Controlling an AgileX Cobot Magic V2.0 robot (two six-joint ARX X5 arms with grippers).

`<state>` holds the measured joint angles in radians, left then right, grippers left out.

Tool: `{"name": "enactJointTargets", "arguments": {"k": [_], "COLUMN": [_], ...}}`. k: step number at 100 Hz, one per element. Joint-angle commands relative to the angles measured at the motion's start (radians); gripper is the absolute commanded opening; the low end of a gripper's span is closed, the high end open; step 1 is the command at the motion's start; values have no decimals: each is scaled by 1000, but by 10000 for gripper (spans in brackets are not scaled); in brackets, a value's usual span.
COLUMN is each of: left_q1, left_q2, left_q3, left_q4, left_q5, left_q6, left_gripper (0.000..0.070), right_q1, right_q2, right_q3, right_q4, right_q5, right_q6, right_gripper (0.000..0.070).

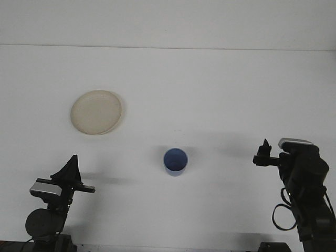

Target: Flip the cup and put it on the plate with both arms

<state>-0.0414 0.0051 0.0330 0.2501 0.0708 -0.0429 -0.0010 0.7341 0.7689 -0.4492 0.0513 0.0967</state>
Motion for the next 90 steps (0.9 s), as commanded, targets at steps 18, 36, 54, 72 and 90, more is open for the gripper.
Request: {"name": "enactJointTargets", "arguments": {"k": [18, 36, 54, 72, 90], "left_q1": [1, 1, 1, 1, 1], "left_q2": [-1, -1, -1, -1, -1], "left_q3": [-18, -18, -18, -18, -18], "left_q4": [12, 12, 13, 12, 12], "left_q5": [-1, 0, 0, 0, 0], "left_q6": [-2, -2, -2, -2, -2], "left_gripper": [12, 12, 12, 12, 12], "right_q1": [2, 3, 2, 2, 2], "right_q2": [-195, -279, -288, -288, -288], "right_q3": [-217, -280, -280, -280, -280], "right_q4": [241, 311, 320, 322, 323], "right_q5": [-67, -87, -74, -74, -74], "right_q6": [-25, -28, -42, -42, -42], "right_gripper": [575, 575, 575, 575, 575]}}
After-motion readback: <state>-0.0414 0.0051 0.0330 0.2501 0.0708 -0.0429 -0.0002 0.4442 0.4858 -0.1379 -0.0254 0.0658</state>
